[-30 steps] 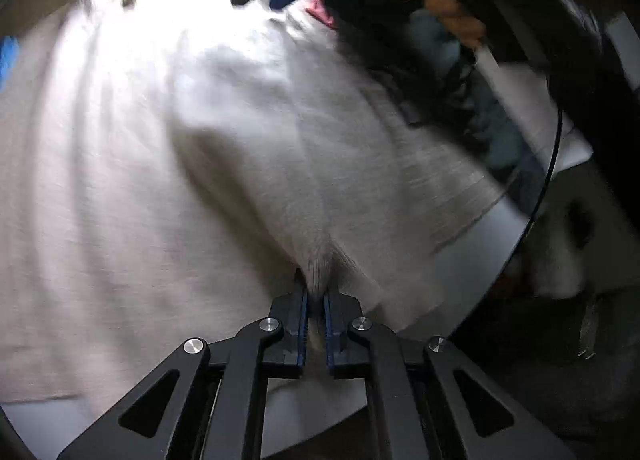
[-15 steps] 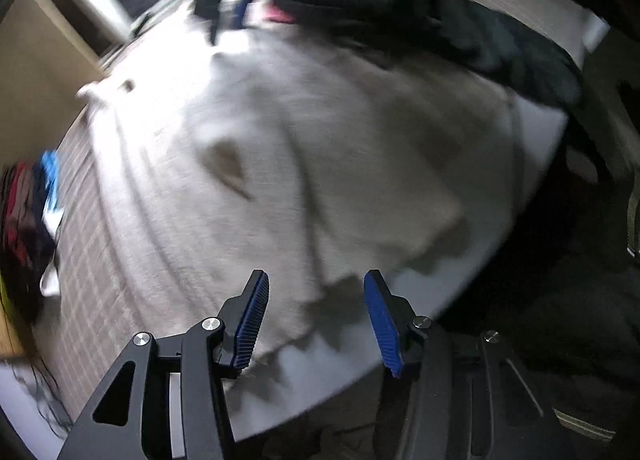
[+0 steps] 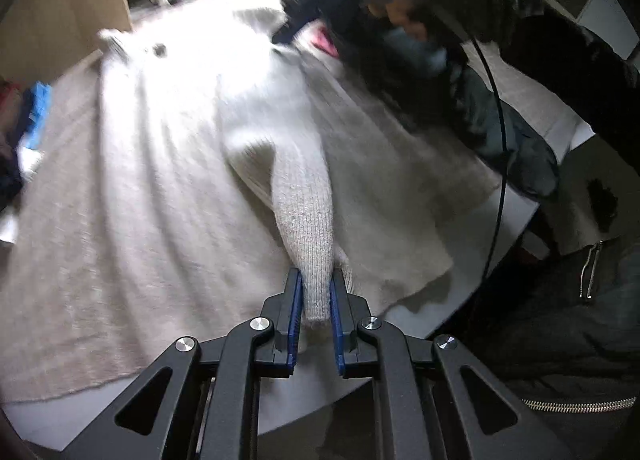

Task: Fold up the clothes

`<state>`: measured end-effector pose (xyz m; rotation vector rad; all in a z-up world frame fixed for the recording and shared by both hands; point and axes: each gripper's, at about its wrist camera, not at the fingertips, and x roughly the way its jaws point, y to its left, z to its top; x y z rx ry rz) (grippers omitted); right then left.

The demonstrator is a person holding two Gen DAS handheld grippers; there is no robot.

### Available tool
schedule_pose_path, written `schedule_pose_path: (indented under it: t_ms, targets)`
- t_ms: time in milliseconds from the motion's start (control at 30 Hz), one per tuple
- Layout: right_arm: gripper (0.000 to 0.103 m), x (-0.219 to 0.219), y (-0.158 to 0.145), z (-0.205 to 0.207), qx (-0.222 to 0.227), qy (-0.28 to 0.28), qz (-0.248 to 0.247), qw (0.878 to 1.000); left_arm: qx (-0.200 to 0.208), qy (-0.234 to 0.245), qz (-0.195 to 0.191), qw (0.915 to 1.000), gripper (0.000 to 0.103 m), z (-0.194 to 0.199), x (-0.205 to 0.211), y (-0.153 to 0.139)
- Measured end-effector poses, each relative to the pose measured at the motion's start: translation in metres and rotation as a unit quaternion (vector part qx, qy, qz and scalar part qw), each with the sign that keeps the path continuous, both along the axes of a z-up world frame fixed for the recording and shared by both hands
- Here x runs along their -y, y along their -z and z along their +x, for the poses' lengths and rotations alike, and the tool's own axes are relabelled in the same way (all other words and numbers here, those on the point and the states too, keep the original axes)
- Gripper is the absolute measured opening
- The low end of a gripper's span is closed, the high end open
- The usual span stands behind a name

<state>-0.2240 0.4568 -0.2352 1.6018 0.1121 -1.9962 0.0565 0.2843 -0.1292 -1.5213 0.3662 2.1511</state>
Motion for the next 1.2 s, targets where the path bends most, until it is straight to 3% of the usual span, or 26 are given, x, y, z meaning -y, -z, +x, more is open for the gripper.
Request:
schedule_pose_path:
  t_ms: [67, 133, 200, 267, 333, 400, 500, 600, 767, 867, 900, 1000, 1067, 1200]
  targets:
    - [0.009, -0.002, -0.001, -0.001, -0.001, 0.000, 0.000, 1.000, -0.038, 0.025, -0.065, 0.9968, 0.012, 0.004, -0.010, -0.014]
    - [0.009, -0.002, -0.002, -0.002, -0.005, -0.002, 0.008, 1.000, -0.042, 0.050, -0.058, 0.9962, 0.017, 0.009, -0.016, -0.027]
    - [0.009, -0.002, -0.001, -0.003, -0.009, -0.006, 0.025, 1.000, 0.010, 0.084, -0.009, 0.9964, 0.033, 0.018, -0.031, -0.020]
    - [0.009, 0.001, 0.000, -0.001, -0.009, -0.010, 0.036, 0.999, 0.041, 0.109, -0.005, 0.9931, 0.035, 0.028, -0.042, -0.008]
    - [0.009, 0.003, -0.002, 0.001, -0.011, -0.012, 0.031, 0.999, 0.046, 0.091, -0.015, 0.9947, 0.034, 0.028, -0.036, 0.000]
    - [0.010, 0.004, -0.008, 0.002, -0.010, -0.012, 0.015, 1.000, 0.057, 0.046, 0.000, 0.9973, 0.033, 0.020, -0.021, 0.005]
    - [0.011, 0.000, -0.014, -0.004, 0.007, 0.007, -0.026, 1.000, 0.041, 0.016, -0.004, 0.9990, 0.033, 0.009, -0.012, 0.007]
    - [0.016, -0.005, -0.011, -0.015, 0.043, 0.033, -0.052, 0.997, 0.024, 0.024, -0.009, 0.9994, 0.036, 0.002, -0.028, 0.013]
    - [0.019, 0.001, -0.001, -0.009, 0.059, 0.023, -0.014, 0.998, 0.032, 0.040, -0.028, 0.9983, 0.036, -0.005, -0.051, 0.040]
    - [0.024, 0.003, 0.005, -0.004, 0.057, 0.020, 0.000, 0.998, 0.020, 0.039, -0.015, 0.9989, 0.021, -0.007, -0.044, 0.046]
    - [0.025, 0.009, 0.006, -0.003, 0.052, 0.014, 0.006, 0.999, 0.022, 0.031, -0.012, 0.9992, 0.009, -0.010, -0.039, 0.045]
    - [0.025, 0.023, 0.007, 0.000, 0.037, -0.005, 0.028, 0.999, 0.048, 0.007, 0.027, 0.9984, 0.007, -0.016, -0.020, 0.039]
    - [0.026, 0.023, -0.001, 0.007, 0.036, -0.007, 0.027, 0.999, 0.043, 0.009, 0.023, 0.9988, 0.007, -0.013, -0.016, 0.034]
    - [0.038, 0.020, -0.005, 0.028, 0.069, -0.006, -0.003, 0.998, 0.036, 0.005, 0.035, 0.9987, 0.007, -0.007, -0.012, 0.021]
